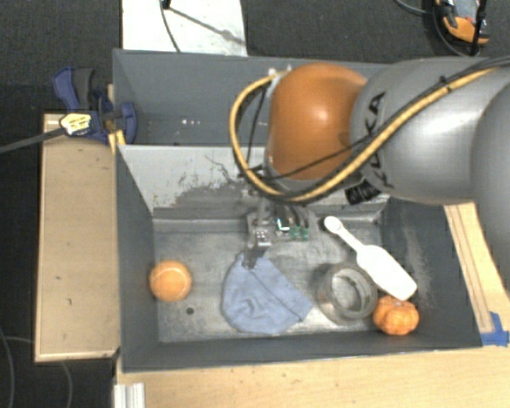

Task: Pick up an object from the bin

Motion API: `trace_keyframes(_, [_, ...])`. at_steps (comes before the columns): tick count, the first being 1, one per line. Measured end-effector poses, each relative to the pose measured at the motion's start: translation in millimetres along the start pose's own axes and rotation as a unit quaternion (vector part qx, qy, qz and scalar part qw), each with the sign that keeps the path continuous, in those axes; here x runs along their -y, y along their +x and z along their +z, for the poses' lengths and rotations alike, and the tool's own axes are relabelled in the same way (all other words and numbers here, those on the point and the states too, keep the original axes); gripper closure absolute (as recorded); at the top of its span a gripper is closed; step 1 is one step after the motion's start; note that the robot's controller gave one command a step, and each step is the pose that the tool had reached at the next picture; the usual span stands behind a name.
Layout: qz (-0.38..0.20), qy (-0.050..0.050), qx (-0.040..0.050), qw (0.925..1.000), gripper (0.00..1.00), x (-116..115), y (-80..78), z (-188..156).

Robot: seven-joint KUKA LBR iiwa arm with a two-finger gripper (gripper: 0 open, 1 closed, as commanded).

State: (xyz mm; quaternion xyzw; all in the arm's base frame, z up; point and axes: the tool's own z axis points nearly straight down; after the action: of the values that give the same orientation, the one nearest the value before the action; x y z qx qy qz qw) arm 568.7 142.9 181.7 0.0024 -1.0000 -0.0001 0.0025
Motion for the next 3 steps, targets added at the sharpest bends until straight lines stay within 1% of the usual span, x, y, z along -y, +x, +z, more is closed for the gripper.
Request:
trace_keyframes(1, [0.002,-0.001,0.004,1.0,0.0,0.6,-1.9,-4.3])
trace_keyframes(2, [0.033,-0.001,0.0066,0.9994,0.0,2.1,1.3,45.5])
trace_keyframes(3, [-0.007,-0.001,0.0045,1.0,0.0,28.7,-2.0,98.9])
